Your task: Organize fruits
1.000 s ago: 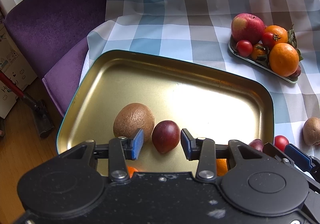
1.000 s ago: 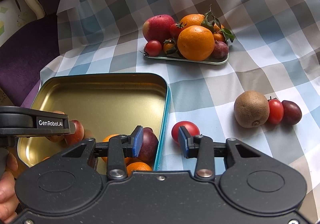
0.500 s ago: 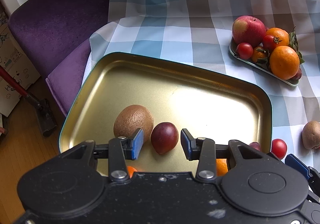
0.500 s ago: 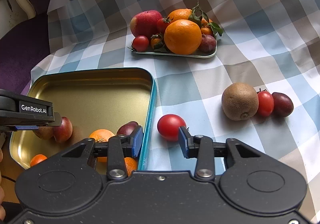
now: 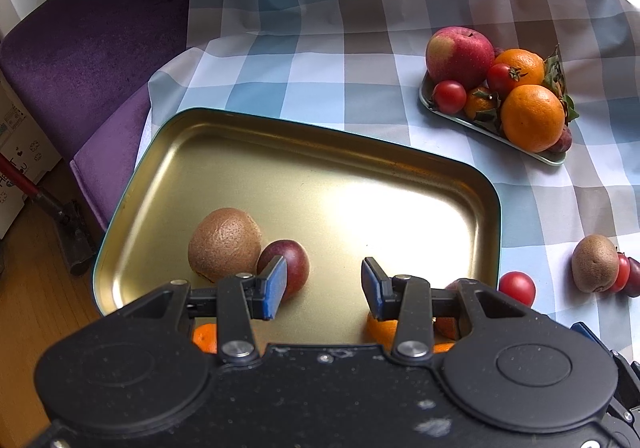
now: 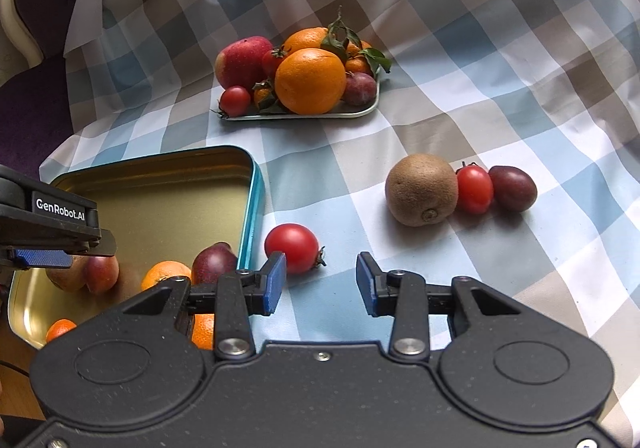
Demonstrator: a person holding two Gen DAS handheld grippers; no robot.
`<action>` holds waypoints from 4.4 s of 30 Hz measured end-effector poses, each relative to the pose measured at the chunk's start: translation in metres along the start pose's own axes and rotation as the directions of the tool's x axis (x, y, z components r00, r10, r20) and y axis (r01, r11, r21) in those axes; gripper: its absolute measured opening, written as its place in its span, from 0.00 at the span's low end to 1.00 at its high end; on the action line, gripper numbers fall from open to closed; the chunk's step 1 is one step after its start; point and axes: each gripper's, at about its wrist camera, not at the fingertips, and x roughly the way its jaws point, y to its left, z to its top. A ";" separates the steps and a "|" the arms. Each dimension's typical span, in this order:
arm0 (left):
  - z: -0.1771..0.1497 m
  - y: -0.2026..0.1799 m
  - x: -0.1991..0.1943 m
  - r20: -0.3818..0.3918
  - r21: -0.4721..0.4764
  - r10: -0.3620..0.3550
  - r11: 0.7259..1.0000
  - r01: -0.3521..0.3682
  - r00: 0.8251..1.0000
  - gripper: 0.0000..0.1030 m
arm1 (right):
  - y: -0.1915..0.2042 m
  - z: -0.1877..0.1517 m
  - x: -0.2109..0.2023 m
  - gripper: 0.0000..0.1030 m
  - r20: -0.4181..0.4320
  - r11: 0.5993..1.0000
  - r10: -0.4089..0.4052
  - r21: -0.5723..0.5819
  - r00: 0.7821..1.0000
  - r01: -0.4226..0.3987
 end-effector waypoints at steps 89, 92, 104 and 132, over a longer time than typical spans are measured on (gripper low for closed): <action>-0.035 -0.189 0.012 0.013 0.311 -0.012 0.950 0.008 1.000 0.45 | -0.093 -0.033 -0.012 0.27 -0.059 0.991 -0.041 -0.126 0.997 0.034; -0.035 -0.193 0.013 0.029 0.318 0.009 0.948 -0.017 1.000 0.45 | -0.097 -0.033 -0.013 0.27 -0.054 0.991 -0.059 -0.124 0.997 0.052; -0.030 -0.192 0.025 0.048 0.281 0.103 0.953 -0.112 0.994 0.50 | -0.108 -0.030 -0.014 0.27 -0.063 0.997 -0.046 -0.071 0.997 0.042; -0.022 -0.192 -0.006 0.160 0.237 -0.084 0.970 0.044 0.984 0.54 | -0.106 -0.017 -0.038 0.27 0.014 0.998 -0.055 -0.036 0.998 0.056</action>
